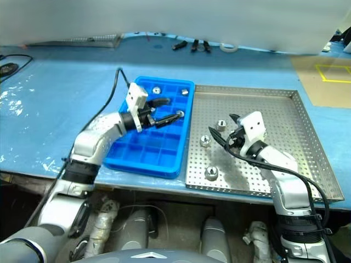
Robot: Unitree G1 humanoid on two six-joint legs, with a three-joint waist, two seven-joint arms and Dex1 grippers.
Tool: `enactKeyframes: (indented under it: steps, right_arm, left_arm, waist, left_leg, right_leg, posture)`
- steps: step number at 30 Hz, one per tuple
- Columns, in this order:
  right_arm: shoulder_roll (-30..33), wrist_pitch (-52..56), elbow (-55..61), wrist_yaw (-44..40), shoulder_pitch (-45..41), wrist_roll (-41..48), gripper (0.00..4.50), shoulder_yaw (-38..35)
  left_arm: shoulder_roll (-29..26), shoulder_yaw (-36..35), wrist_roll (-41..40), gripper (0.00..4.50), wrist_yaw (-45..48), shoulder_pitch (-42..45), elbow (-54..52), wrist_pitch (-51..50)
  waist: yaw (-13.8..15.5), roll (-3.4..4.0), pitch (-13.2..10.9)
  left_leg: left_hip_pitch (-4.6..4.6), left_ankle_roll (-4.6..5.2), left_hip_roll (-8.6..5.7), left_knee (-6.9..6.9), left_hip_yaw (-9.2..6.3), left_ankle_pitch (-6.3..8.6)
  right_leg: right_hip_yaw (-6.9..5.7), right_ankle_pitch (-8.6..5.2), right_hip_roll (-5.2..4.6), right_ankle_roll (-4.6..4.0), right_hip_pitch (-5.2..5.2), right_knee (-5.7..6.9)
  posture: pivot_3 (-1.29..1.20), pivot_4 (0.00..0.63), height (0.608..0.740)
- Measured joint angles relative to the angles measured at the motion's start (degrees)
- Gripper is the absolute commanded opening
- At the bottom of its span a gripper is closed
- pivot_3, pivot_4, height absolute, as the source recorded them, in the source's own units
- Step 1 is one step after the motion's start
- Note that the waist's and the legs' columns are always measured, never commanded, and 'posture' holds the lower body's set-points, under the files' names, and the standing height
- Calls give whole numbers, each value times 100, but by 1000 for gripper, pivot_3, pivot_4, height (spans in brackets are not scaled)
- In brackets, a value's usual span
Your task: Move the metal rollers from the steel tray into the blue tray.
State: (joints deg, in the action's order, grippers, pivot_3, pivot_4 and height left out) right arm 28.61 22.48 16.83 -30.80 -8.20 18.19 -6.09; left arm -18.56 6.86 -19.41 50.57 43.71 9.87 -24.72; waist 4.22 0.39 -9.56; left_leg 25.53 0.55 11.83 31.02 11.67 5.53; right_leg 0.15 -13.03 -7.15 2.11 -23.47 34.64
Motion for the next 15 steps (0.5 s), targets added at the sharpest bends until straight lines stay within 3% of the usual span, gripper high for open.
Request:
enactKeyframes:
  steps: [7,12,15]
  right_arm:
    - [-240,-73,232,349,479,-35,4500,-44]
    - [-336,3,969,509,1041,6,4500,-61]
    - [-350,126,1391,579,1408,77,4500,-72]
  left_arm:
    - [71,826,590,4485,1471,1780,2127,313]
    - [604,1588,1441,4485,2361,2297,3885,1287]
    - [912,1638,1657,4485,2720,2494,4539,1594]
  waist:
    - [-42,1,1]
    - [-123,0,0]
    - [-182,-1,0]
  left_leg:
    - [5,2,-3,-1,10,1]
    - [45,6,-3,9,9,2]
    - [50,13,-3,16,8,6]
  right_leg:
    - [12,0,0,0,-14,-1]
    - [9,0,-1,0,-46,1]
    - [8,1,-3,0,-48,1]
  posture:
    - [-266,150,740]
    - [-379,150,740]
    - [-425,150,740]
